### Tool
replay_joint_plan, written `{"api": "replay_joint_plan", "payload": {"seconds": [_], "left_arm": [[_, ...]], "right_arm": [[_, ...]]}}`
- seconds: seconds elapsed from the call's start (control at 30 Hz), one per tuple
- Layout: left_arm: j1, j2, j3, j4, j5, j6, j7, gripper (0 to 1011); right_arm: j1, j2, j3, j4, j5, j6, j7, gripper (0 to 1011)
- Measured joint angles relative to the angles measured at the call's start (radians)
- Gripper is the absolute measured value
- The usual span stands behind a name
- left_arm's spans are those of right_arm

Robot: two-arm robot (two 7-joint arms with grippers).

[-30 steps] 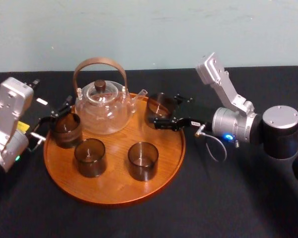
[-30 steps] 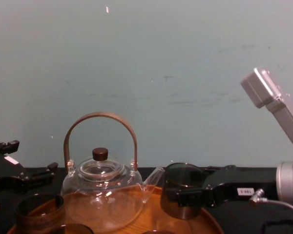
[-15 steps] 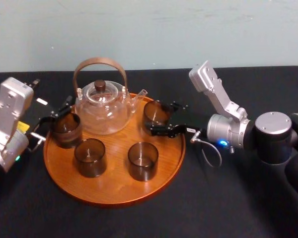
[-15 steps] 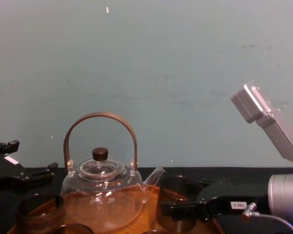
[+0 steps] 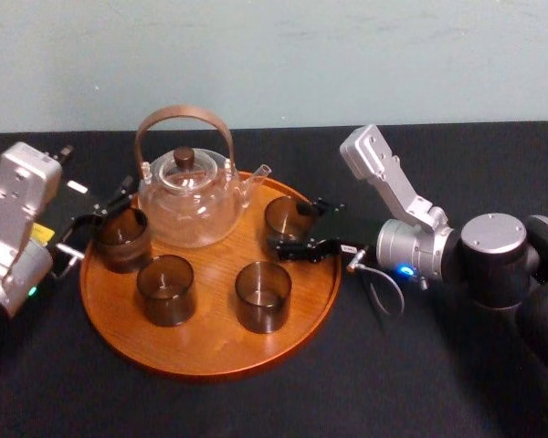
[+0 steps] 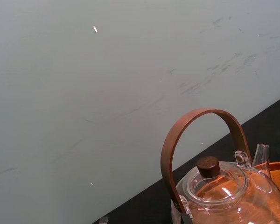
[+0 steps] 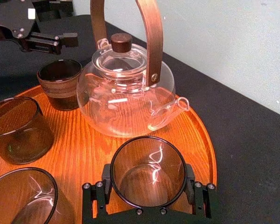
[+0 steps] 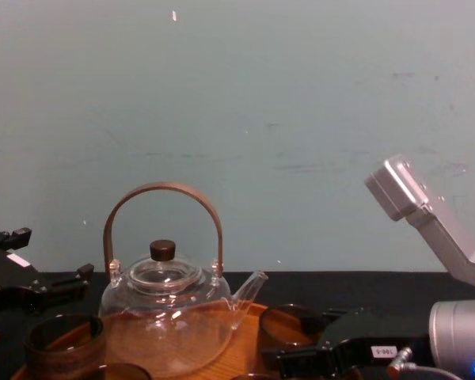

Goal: Pick up the glass from the table and place it on the tray.

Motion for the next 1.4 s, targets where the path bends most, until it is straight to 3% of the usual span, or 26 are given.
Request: {"api": "replay_joint_plan", "payload": {"seconds": [0.73,0.87,1.4], "left_arm": [[0.000,0.000,0.000,0.000,0.000,0.000,0.000,1001],[0.000,0.000,0.000,0.000,0.000,0.000,0.000,1001],[0.000,0.000,0.000,0.000,0.000,0.000,0.000,1001]], "right_arm": [[-0.002,-0.007,-0.002,0.009,-0.023,-0.001,-0.001,905],[-0.003,-0.006,-0.002,0.010,-0.024,0.001,0.000,997],[-0.002,-0.006,-0.001,0.010,-0.021,0.002,0.000,1002]]}}
